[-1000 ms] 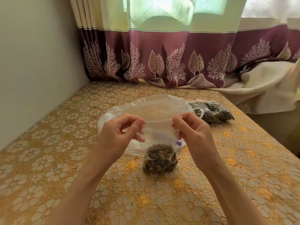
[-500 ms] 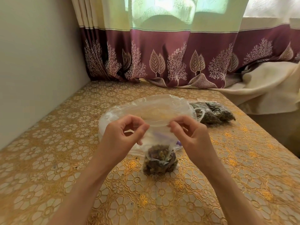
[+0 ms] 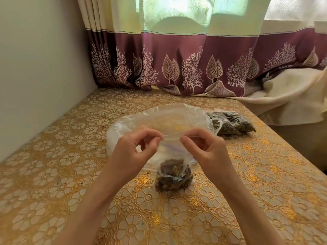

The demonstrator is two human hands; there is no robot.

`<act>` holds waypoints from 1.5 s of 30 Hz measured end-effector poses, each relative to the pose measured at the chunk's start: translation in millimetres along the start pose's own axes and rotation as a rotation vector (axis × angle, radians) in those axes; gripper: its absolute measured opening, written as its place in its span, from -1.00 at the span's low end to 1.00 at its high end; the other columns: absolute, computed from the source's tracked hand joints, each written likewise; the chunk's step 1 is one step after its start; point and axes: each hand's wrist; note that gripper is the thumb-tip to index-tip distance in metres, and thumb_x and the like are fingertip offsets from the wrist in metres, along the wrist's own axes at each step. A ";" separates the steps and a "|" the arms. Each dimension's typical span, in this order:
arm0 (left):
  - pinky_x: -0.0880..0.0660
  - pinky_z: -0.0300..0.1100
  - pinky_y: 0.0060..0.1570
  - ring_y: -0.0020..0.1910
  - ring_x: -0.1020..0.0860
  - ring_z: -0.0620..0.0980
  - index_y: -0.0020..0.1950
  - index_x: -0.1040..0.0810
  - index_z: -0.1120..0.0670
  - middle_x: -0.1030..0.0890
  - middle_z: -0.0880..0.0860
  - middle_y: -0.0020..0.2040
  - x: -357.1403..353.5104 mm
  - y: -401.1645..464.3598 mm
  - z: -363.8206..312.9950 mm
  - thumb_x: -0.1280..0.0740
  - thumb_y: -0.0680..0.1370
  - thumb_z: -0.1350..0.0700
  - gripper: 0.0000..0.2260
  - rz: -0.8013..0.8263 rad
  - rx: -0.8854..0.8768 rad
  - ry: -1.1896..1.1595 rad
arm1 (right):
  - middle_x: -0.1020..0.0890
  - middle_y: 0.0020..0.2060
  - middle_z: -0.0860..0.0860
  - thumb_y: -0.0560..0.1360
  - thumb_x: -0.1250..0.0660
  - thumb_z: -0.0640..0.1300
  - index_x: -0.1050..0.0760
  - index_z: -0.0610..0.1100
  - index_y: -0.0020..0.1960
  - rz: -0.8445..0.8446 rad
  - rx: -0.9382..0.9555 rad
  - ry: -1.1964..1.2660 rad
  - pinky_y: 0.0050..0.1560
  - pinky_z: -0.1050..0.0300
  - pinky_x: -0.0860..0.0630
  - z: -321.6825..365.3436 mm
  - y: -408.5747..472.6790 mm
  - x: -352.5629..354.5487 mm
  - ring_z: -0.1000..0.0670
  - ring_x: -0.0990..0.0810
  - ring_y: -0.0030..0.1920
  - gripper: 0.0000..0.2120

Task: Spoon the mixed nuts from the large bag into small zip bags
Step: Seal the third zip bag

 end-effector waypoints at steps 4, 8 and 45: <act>-0.37 -0.44 -0.33 -0.33 -0.47 -0.25 -0.18 -0.57 -0.01 -0.57 -0.21 -0.28 -1.8 -1.5 -1.7 -0.39 0.46 0.24 -0.85 -0.013 -0.017 0.061 | -0.61 -0.38 0.18 0.44 -0.40 -0.26 -0.59 0.02 -0.19 0.005 0.000 0.005 -0.32 0.39 -0.41 -0.8 0.5 -0.9 0.20 -0.50 -0.37 -0.82; -0.37 -0.45 -0.32 -0.32 -0.47 -0.26 -0.21 -0.55 -0.07 -0.57 -0.26 -0.28 -2.7 -1.8 -5.0 -0.40 0.45 0.21 -0.83 -0.015 -0.026 0.071 | -0.60 -0.40 0.17 0.44 -0.40 -0.24 -0.59 0.04 -0.22 0.004 -0.018 -0.022 -0.34 0.42 -0.39 -2.0 -0.6 -1.5 0.20 -0.50 -0.38 -0.81; -0.43 -0.22 -0.35 -0.35 -0.47 -0.02 -0.15 -0.61 0.10 -0.56 -0.07 -0.29 -3.7 -2.2 -3.4 -0.33 0.42 -0.06 -0.77 0.093 -0.137 0.133 | -0.67 -0.32 0.08 0.38 -0.43 -0.14 -0.62 -0.06 -0.18 0.111 -0.107 0.123 -0.26 0.36 -0.50 -2.3 -3.3 -8.6 0.16 -0.62 -0.30 -0.97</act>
Point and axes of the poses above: each hand's wrist, its own y-axis towards the middle knuckle, its own x-axis out of the back of the hand, z = x × y
